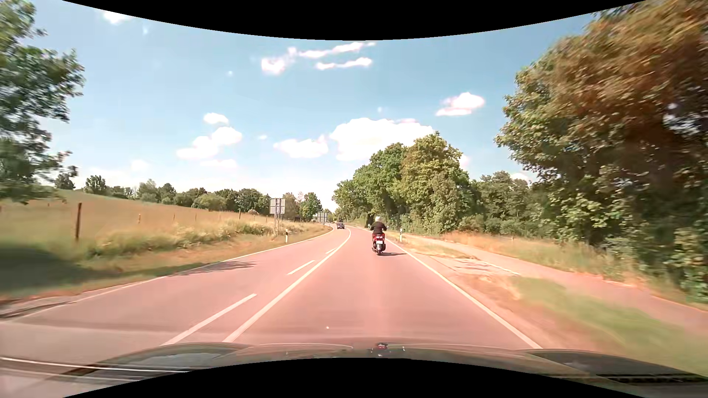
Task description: Follow the waypoints while adhering to traffic rules and regulations
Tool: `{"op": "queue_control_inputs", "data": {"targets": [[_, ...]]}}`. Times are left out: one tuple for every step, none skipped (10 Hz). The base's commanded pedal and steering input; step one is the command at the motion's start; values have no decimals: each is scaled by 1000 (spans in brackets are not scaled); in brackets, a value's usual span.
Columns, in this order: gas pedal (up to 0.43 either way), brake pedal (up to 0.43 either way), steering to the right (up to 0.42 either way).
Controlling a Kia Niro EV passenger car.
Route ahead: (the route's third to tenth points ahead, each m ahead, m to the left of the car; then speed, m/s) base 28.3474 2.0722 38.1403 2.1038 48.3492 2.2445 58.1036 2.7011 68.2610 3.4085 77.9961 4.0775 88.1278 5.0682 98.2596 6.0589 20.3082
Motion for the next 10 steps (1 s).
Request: {"op": "queue_control_inputs", "data": {"targets": [[189, 12, -2], [189, 12, -2], [189, 12, -2], [189, 12, -2], [189, 12, -2], [189, 6, -3], [197, 12, -3], [197, 12, -3], [197, 12, -5], [209, 12, -6]]}}
